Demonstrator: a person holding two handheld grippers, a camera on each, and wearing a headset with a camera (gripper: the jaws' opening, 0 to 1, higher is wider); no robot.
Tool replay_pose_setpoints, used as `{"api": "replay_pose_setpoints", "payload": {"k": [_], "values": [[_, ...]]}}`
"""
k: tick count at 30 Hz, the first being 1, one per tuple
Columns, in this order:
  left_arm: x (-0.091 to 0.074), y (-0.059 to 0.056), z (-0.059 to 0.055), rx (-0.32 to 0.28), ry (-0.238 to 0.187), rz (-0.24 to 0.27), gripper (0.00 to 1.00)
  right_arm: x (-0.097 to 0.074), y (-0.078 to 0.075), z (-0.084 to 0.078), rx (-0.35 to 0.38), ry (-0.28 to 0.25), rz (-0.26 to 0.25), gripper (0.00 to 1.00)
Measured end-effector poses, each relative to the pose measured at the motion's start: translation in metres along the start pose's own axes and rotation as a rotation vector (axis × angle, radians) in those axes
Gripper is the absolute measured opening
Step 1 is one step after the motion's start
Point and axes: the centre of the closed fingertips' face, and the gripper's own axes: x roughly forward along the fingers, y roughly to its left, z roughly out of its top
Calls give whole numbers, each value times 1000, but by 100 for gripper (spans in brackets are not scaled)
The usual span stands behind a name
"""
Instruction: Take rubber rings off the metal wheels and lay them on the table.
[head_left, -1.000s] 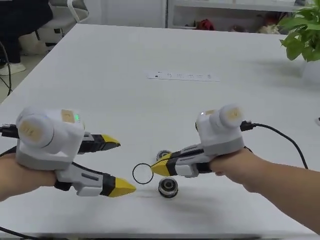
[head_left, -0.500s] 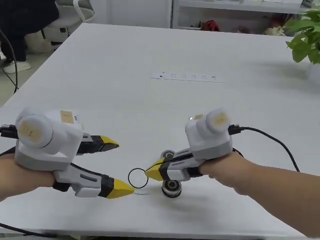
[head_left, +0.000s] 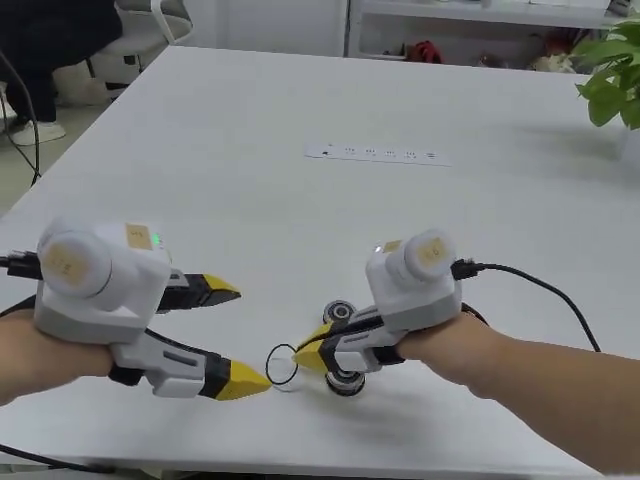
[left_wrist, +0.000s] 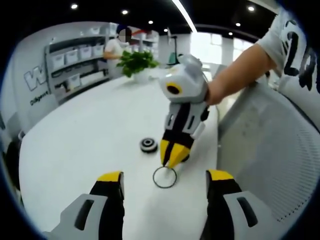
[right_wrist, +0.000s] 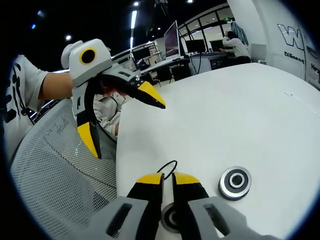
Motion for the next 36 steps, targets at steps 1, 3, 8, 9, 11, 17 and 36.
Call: {"api": "replay_pose_setpoints", "payload": {"k": [1,3,8,9,11,17,36], "values": [[0,0,0,0,1,-1,67,0,-1,0,0,-1,-2,6],[1,-1,0,0,3,-4,67,-1,-1,1,-1,-3,-4,9],[2,0,0,0,4,-6,67,-4,-4,3,-2,-11,-17,14],[2,0,0,-1,6,-6,67,-5,-5,4,-3,-15,-18,15],[3,-1,0,0,8,-9,67,-8,-6,6,-1,-23,-20,16],[6,-2,3,6,10,-18,67,-17,-6,13,0,-54,-20,19],[21,-7,15,43,21,-53,67,-58,-12,1,20,-105,-46,25]]}}
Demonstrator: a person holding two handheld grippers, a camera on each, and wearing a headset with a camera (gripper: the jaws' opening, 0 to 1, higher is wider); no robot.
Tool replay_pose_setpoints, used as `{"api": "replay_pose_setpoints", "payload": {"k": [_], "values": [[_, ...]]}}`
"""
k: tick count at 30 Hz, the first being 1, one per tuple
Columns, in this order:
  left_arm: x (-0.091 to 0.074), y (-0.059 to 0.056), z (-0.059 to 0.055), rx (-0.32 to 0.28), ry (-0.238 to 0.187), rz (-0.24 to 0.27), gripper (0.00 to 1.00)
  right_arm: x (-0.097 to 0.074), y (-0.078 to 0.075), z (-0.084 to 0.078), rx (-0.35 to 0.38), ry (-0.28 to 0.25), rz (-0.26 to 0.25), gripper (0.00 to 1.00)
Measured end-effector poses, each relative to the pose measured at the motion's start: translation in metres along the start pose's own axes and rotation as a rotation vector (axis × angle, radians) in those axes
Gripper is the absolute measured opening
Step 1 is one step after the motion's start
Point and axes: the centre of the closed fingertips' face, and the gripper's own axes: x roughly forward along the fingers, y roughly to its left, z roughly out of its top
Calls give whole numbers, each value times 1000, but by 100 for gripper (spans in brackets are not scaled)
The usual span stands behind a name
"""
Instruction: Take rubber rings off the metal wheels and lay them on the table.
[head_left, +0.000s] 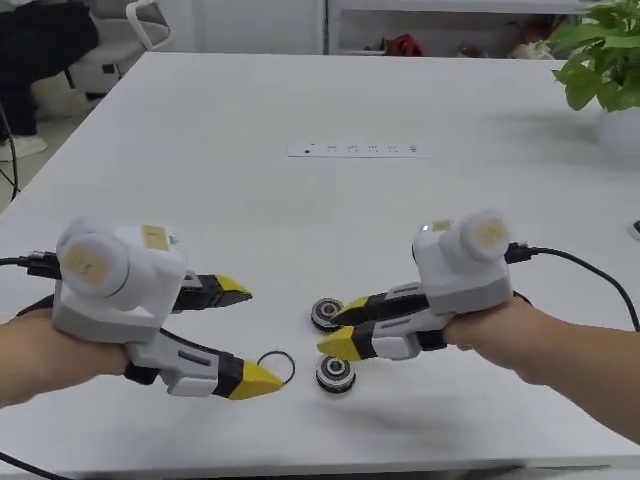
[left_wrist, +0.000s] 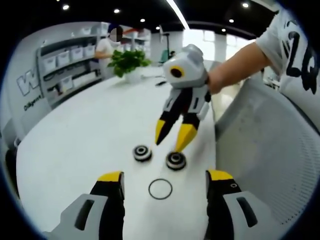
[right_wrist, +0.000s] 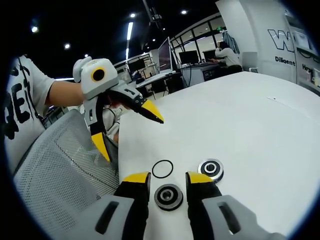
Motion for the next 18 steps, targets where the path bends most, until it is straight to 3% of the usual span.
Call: {"api": "replay_pose_setpoints", "payload": {"k": [11,18], "values": [[11,-2,7,8,-1,-18,66,-18,-6,-12,6,-3,-18,29],[19,-4,9,9,-1,-28,66,-20,-6,-23,13,1,-23,32]]}}
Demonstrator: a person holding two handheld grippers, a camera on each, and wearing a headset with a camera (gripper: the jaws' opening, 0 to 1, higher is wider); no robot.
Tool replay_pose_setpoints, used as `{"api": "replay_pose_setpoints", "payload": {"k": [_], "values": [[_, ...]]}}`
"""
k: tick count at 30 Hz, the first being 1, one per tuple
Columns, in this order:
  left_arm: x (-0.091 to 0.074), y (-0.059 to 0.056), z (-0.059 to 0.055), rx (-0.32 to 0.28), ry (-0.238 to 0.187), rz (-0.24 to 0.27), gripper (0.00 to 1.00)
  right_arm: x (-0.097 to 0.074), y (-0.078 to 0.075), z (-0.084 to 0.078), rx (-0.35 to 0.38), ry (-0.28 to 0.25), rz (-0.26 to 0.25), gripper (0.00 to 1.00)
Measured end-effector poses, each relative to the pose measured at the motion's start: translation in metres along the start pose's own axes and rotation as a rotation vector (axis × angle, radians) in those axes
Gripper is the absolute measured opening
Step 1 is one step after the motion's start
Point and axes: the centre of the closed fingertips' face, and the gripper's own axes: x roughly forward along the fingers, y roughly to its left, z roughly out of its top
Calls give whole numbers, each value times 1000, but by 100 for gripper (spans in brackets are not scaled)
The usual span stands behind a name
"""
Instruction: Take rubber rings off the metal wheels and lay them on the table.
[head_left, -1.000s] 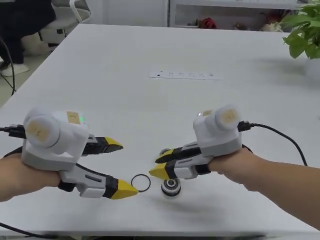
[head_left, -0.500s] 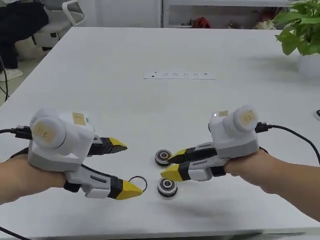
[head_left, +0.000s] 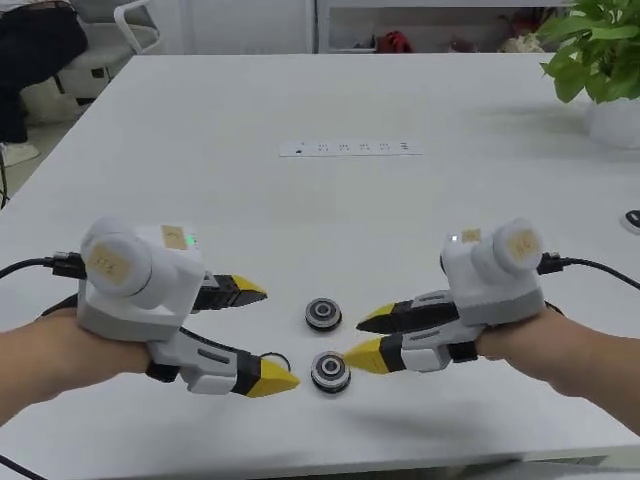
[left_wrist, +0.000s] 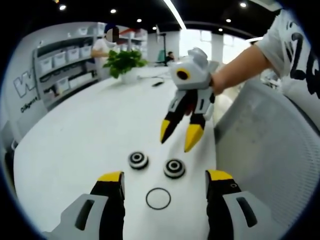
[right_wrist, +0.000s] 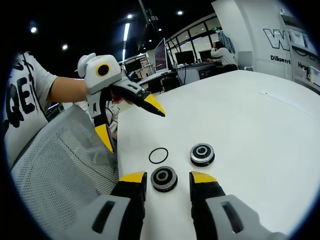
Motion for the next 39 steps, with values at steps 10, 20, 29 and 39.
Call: {"api": "replay_pose_setpoints", "payload": {"k": [10,20,29,39], "values": [[15,-4,-1,-6,7,-19,66,6,8,-24,-35,54,16,32],[29,-8,-8,-7,32,-49,63,11,7,-34,-44,79,18,30],[40,-13,-12,-6,50,-74,58,15,5,-34,-45,74,21,27],[50,-17,-12,-19,53,-92,50,21,5,-34,-70,78,25,23]]}}
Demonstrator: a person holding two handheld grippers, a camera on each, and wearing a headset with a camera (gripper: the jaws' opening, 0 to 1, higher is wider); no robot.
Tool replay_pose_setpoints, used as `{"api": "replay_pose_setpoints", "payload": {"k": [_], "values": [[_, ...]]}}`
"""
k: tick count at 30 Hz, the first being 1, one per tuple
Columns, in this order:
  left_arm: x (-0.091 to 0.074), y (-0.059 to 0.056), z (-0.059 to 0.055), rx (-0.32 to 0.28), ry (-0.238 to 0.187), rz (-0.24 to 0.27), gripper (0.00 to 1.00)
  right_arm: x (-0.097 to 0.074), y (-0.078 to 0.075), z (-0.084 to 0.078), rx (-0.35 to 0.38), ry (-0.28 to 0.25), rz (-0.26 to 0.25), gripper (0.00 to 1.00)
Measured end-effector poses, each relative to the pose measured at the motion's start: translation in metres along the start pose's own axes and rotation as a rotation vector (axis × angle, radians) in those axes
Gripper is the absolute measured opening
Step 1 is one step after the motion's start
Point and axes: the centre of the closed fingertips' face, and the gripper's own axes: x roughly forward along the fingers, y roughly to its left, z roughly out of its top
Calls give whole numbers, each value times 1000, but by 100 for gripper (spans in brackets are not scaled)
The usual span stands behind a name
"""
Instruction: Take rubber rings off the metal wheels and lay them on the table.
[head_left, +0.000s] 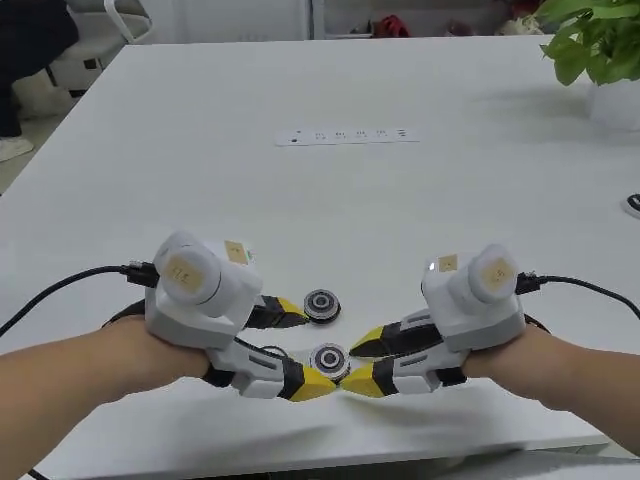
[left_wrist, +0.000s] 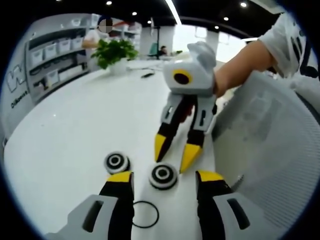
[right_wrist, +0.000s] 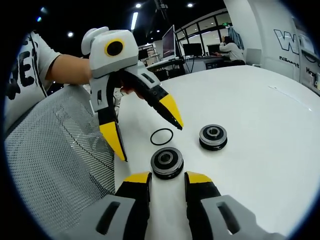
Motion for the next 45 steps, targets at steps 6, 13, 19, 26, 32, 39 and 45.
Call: {"api": "replay_pose_setpoints", "payload": {"k": [6,13,19,26,32,39,45], "values": [[5,-1,0,5,4,-5,43,0,-1,0,-3,-2,-4,22],[10,-4,-4,9,24,-17,37,0,-1,0,-6,-6,-6,21],[14,-5,-4,16,29,-18,34,0,-1,-1,-5,-8,-7,21],[17,-4,-7,18,35,-19,29,0,0,-1,-1,-12,-6,21],[18,-1,-6,7,28,-6,24,0,0,-1,2,-14,-7,21],[19,4,-7,38,30,36,16,1,-1,0,1,-18,-13,18],[20,2,-5,72,41,47,15,2,0,-1,-19,-14,-10,18]]}}
